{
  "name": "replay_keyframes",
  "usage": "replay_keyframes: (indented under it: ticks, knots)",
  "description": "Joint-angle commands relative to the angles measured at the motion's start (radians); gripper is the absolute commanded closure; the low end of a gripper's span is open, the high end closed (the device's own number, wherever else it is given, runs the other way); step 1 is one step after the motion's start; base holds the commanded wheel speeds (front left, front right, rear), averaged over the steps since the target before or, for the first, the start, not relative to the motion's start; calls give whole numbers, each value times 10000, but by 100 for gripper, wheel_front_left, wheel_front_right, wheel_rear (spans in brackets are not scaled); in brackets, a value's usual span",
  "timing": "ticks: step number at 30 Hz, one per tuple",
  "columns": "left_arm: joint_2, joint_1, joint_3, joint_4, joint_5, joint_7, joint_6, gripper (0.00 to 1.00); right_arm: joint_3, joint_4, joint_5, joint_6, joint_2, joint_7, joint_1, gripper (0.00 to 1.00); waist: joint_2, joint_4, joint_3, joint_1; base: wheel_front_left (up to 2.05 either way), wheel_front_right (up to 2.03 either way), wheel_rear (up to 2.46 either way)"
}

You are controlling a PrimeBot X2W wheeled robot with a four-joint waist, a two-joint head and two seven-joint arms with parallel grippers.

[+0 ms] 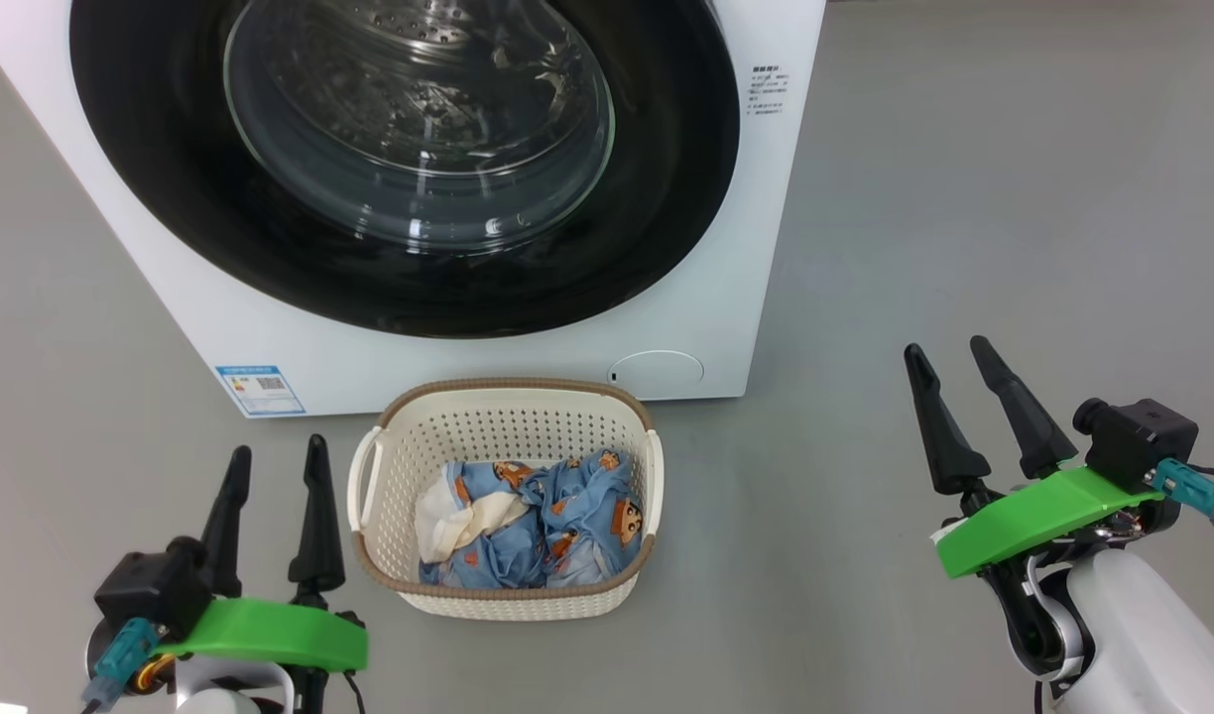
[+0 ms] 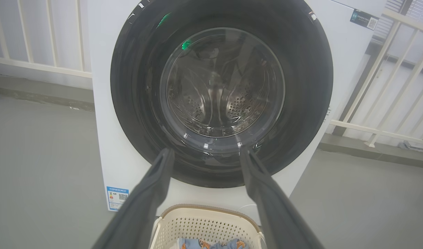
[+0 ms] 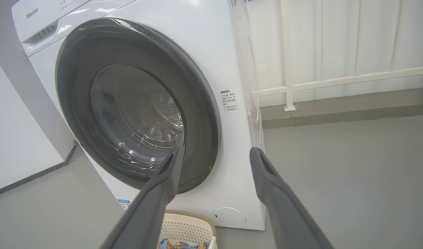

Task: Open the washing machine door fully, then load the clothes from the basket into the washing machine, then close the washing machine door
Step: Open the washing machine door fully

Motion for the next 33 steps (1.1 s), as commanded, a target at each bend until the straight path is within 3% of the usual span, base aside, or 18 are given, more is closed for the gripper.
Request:
replay_keyframes:
  ticks: [1,10,11,12,16,20,33]
  knots:
    - [126,-347,301,-320,82,-107,24,0,99,-160,63,46,-134,-122,-384,0,0,18,47,0,0,0,0]
    - [67,-372,278,-444,159,-107,18,0,-1,88,331,46,-376,-122,-723,0,0,146,280,0,0,0,0]
    - [61,-378,275,-465,169,-107,22,0,-16,121,362,46,-406,-122,-790,14,0,162,317,0,0,0,0]
    - [56,-384,270,-486,182,-107,27,0,-33,141,382,46,-435,-122,-867,40,0,177,348,0,0,0,0]
    - [39,-446,233,-585,210,-107,32,0,-139,96,404,46,-597,-122,-1194,100,0,265,533,0,0,0,0]
    - [25,-512,224,-652,199,-107,72,0,-375,-108,1090,46,-583,-122,-1504,100,0,361,766,0,0,0,0]
    - [6,-815,191,-905,211,-107,81,0,-125,-181,2853,46,-1614,-122,-2670,100,0,755,1485,0,0,0,0]
